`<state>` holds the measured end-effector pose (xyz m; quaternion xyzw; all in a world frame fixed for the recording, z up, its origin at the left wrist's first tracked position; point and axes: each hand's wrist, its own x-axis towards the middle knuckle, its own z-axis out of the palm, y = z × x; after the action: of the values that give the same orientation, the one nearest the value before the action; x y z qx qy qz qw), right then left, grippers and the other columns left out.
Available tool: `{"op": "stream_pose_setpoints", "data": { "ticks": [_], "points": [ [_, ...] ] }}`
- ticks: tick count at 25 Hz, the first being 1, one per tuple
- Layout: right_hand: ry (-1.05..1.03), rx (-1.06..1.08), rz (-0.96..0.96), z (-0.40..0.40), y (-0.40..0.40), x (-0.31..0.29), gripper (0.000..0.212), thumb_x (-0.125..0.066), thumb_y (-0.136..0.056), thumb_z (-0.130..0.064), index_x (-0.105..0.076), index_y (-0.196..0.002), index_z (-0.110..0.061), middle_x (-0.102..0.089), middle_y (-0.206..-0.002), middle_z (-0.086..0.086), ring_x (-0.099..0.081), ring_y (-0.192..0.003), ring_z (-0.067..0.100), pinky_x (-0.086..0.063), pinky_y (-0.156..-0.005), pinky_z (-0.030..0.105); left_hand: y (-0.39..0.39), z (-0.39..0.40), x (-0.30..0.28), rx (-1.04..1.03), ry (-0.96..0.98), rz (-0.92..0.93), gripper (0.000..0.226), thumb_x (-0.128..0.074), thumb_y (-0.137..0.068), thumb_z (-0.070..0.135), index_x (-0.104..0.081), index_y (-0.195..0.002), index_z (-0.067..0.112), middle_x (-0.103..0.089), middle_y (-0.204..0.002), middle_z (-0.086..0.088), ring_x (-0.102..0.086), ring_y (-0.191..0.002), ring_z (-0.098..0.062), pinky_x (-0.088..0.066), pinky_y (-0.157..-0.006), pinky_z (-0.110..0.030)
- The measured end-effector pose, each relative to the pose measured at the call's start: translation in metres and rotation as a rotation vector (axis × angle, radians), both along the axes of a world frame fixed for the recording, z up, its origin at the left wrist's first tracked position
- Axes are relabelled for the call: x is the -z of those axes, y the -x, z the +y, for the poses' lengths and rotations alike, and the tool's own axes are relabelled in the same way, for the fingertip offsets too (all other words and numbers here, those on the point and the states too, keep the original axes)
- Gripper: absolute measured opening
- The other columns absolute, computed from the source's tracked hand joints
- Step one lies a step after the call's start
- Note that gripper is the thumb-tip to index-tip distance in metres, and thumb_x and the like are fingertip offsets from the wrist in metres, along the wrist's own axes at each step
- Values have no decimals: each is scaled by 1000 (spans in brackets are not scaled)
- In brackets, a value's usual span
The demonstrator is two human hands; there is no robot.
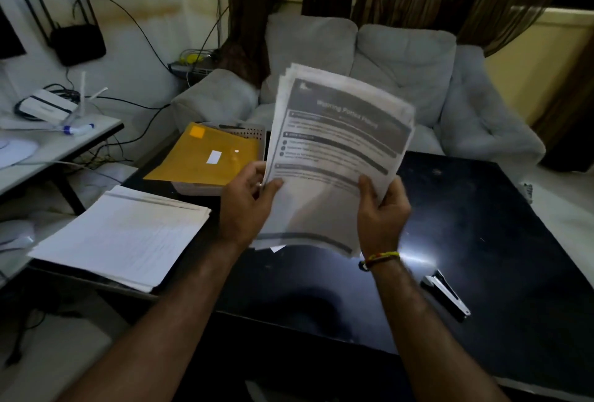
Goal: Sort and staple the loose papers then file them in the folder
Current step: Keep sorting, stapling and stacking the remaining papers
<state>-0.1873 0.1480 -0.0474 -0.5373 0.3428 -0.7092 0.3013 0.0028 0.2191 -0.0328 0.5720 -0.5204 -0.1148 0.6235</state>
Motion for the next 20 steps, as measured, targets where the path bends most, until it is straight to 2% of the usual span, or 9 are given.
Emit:
{"op": "stream_pose_setpoints", "data": {
  "ticks": [4, 6, 8, 10, 12, 14, 17, 19, 20],
  "points": [
    [96, 115, 7, -2, -14, -10, 19, -69, -88, -10, -57, -102, -3, -64, -91, -7, -64, -86, 7, -54, -76, 28, 13, -11, 3, -101, 63, 55, 33, -69, -87, 22, -54, -115, 13, -65, -110, 5, -63, -99, -6, -52, -74, -11],
    [52, 142, 76, 3, -24, 14, 26, -74, -84, -13, -58, -104, -5, -62, -88, -15, -62, -82, 1, -50, -73, 21, 15, -11, 24, -157, -29, 117, 44, -73, -84, 29, -52, -120, 13, -64, -109, 5, -61, -96, -1, -49, -72, -7],
    [-71, 143, 178, 18, -35, 52, 27, -76, -82, -15, -61, -105, -11, -61, -85, -17, -63, -79, 4, -50, -70, 21, 20, -4, 52, -204, -136, 120, 50, -73, -82, 35, -51, -123, 17, -65, -108, 8, -62, -94, -1, -49, -70, -10],
    [-135, 129, 218, 21, -38, 77, 21, -74, -84, -19, -62, -100, -16, -62, -82, -11, -60, -74, 7, -52, -68, 33, 23, -4, 68, -231, -134, 107, 47, -70, -85, 36, -51, -123, 18, -66, -108, 7, -65, -96, -8, -51, -71, -16],
    [-134, 165, 172, 12, -41, 78, 19, -73, -84, -20, -63, -98, -12, -64, -81, -8, -59, -74, 4, -52, -67, 30, 23, -12, 67, -278, -85, 145, 46, -70, -86, 33, -51, -125, 17, -65, -107, 8, -63, -94, -4, -51, -71, -14],
    [-90, 195, 191, 5, -42, 74, 18, -71, -86, -20, -62, -99, -10, -68, -82, 3, -63, -74, 14, -50, -66, 29, 26, -16, 66, -307, -88, 187, 43, -70, -86, 31, -54, -122, 16, -64, -103, 9, -63, -94, -8, -48, -68, -13],
    [-52, 159, 352, 2, -40, 81, 9, -65, -90, -18, -60, -96, -13, -67, -79, 11, -62, -70, 27, -46, -60, 35, 31, -15, 74, -299, -134, 158, 31, -68, -88, 24, -63, -116, 11, -62, -97, 9, -63, -92, -11, -43, -67, -9],
    [-49, 136, 389, 0, -34, 84, 7, -65, -90, -19, -60, -90, -14, -64, -72, 9, -57, -64, 22, -43, -56, 31, 23, -21, 81, -298, -150, 155, 28, -68, -88, 19, -65, -113, 9, -63, -98, 7, -60, -89, -4, -42, -68, -4],
    [-67, 98, 384, -2, -30, 84, 10, -65, -91, -22, -59, -85, -17, -62, -68, 4, -53, -60, 18, -41, -54, 28, 16, -24, 84, -282, -175, 170, 28, -69, -87, 18, -65, -113, 8, -64, -99, 5, -61, -91, -5, -44, -70, -7]
  ]
}}
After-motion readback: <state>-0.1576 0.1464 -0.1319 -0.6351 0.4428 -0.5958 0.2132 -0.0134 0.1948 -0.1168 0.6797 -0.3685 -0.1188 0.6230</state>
